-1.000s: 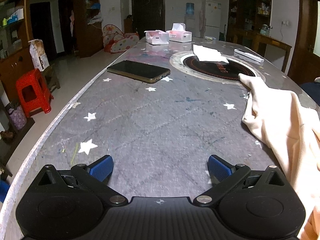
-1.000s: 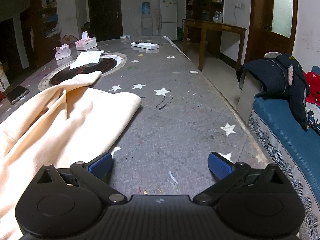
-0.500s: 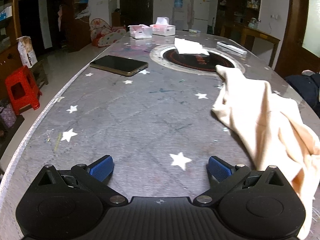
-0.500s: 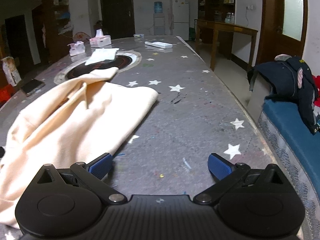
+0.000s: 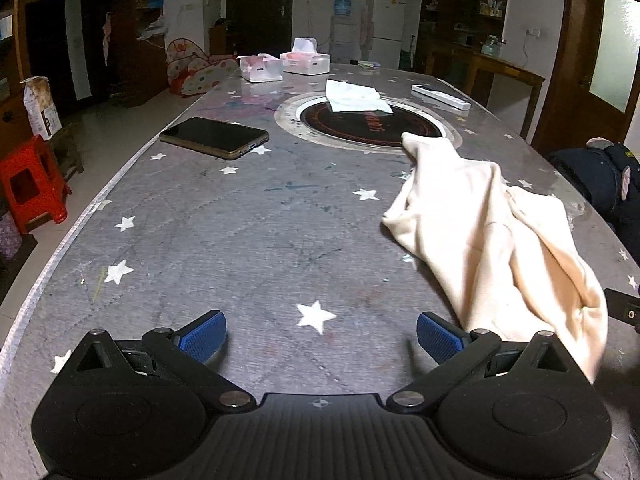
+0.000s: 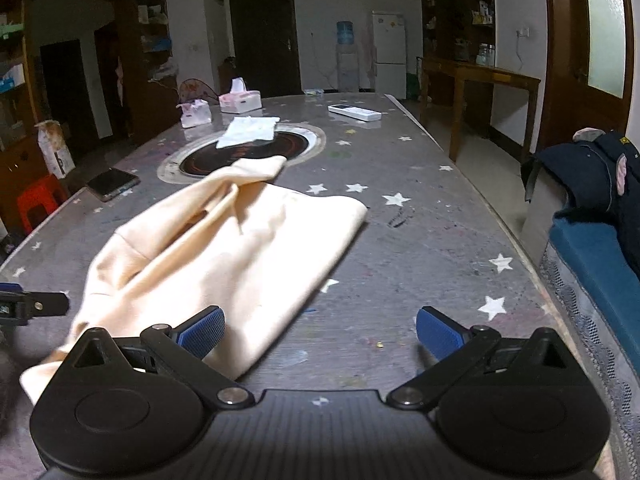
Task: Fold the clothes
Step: 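Move both grippers toward the crumpled cream shirt lying on the table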
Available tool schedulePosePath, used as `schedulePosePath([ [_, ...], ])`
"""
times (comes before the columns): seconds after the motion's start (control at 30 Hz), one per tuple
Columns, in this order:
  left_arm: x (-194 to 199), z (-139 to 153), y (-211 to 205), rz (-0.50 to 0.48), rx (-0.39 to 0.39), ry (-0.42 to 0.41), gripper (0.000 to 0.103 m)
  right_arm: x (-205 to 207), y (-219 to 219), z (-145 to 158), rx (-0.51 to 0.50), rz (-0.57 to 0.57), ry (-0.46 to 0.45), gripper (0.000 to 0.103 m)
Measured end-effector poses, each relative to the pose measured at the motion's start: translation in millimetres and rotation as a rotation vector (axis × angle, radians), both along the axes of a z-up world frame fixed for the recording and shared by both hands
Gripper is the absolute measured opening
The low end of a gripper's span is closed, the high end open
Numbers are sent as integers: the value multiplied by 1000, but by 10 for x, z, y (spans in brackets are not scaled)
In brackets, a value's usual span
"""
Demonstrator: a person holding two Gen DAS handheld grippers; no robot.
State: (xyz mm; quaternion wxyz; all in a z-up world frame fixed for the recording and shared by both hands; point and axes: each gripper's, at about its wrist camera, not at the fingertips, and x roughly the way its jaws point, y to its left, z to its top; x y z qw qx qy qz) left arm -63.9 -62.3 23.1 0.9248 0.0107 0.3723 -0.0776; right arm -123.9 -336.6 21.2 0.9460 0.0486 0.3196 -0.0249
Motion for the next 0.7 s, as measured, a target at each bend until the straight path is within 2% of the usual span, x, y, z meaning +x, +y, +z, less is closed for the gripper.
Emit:
schedulePosePath([
  [0.7,-122,99,-211,-37,0,-10,103,-175,139,93,21,45,-28,103],
])
